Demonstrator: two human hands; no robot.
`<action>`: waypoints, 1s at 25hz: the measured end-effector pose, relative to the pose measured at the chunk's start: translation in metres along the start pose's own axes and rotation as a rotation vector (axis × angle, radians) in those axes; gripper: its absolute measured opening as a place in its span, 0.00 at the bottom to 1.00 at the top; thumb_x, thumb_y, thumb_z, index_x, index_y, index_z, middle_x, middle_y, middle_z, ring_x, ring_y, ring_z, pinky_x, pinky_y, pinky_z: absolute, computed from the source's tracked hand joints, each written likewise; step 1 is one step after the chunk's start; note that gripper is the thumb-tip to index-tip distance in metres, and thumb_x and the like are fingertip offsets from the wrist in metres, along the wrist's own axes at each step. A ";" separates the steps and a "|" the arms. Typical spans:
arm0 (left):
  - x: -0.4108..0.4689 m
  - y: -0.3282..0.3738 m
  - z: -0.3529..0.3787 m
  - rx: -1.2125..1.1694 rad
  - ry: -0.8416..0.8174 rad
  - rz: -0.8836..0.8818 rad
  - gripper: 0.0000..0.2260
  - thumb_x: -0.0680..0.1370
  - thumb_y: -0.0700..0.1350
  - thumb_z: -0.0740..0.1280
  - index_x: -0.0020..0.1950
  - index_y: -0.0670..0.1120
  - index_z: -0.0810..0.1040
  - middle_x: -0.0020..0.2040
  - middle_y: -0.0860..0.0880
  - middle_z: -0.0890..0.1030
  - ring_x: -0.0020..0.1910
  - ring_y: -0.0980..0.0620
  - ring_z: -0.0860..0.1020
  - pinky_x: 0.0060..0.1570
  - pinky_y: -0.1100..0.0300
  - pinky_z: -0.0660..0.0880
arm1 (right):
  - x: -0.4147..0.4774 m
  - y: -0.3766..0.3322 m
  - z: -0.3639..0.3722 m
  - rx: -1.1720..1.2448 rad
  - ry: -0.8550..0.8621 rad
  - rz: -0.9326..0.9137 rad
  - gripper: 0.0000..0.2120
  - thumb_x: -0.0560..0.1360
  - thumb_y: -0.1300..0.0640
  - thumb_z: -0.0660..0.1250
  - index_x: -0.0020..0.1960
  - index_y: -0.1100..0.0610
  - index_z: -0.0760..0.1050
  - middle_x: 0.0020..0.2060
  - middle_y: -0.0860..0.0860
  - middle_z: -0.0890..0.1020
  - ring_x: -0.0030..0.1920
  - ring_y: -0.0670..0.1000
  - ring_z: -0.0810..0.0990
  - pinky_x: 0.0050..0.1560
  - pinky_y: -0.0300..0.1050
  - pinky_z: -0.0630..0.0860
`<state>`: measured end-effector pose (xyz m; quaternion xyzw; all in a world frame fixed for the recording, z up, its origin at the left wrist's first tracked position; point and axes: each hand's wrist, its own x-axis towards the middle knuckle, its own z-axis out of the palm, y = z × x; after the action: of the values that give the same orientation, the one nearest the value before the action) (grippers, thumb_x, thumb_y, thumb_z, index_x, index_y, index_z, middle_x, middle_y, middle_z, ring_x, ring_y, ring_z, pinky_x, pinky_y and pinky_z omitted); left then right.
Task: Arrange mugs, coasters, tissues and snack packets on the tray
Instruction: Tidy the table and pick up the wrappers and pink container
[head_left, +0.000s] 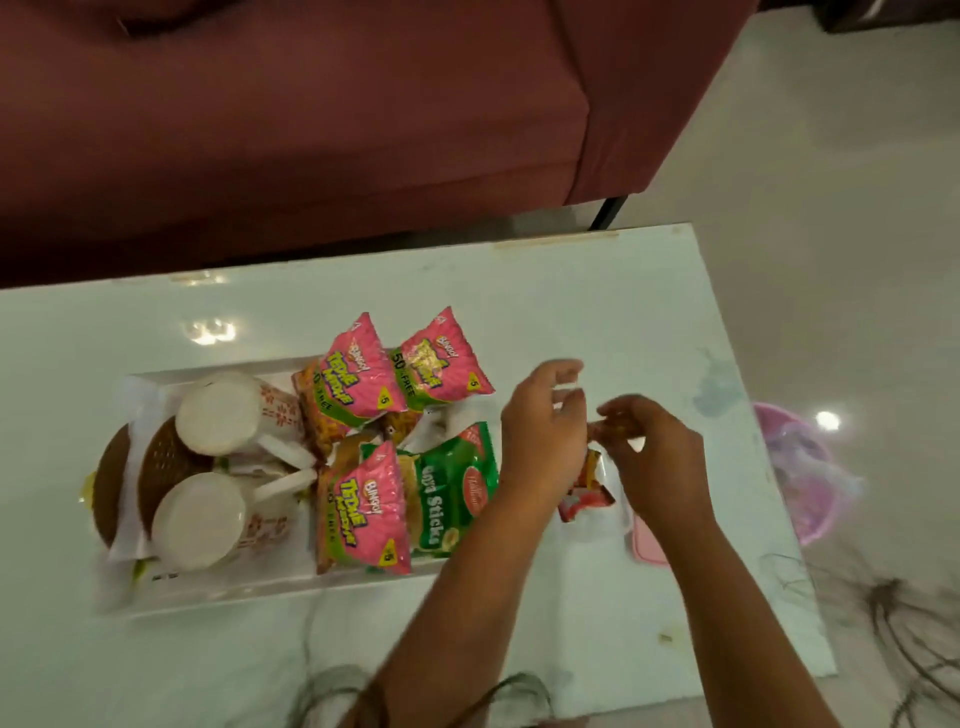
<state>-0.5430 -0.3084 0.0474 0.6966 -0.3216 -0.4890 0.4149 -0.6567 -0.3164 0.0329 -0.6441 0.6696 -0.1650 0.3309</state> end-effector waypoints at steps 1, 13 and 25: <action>-0.012 -0.008 0.009 -0.011 -0.003 -0.033 0.14 0.77 0.37 0.60 0.59 0.51 0.77 0.60 0.52 0.78 0.54 0.58 0.76 0.54 0.63 0.76 | -0.011 0.008 -0.001 -0.052 -0.036 -0.018 0.07 0.74 0.60 0.68 0.50 0.53 0.79 0.44 0.49 0.85 0.46 0.49 0.82 0.48 0.43 0.77; -0.082 -0.056 0.037 0.149 0.177 -0.032 0.21 0.77 0.32 0.62 0.68 0.46 0.71 0.62 0.51 0.70 0.58 0.60 0.67 0.50 0.82 0.65 | -0.053 0.084 -0.011 -0.177 0.087 0.247 0.23 0.73 0.53 0.69 0.67 0.52 0.68 0.65 0.55 0.73 0.63 0.60 0.71 0.60 0.53 0.70; -0.091 -0.054 0.042 -0.116 0.172 -0.346 0.26 0.80 0.42 0.61 0.76 0.54 0.57 0.76 0.46 0.61 0.73 0.47 0.64 0.69 0.52 0.64 | -0.049 0.092 -0.011 0.005 -0.050 0.380 0.31 0.64 0.45 0.73 0.61 0.55 0.65 0.57 0.55 0.75 0.56 0.60 0.76 0.54 0.53 0.75</action>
<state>-0.6092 -0.2173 0.0296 0.7555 -0.1317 -0.5094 0.3903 -0.7359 -0.2601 -0.0069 -0.5091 0.7704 -0.0853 0.3741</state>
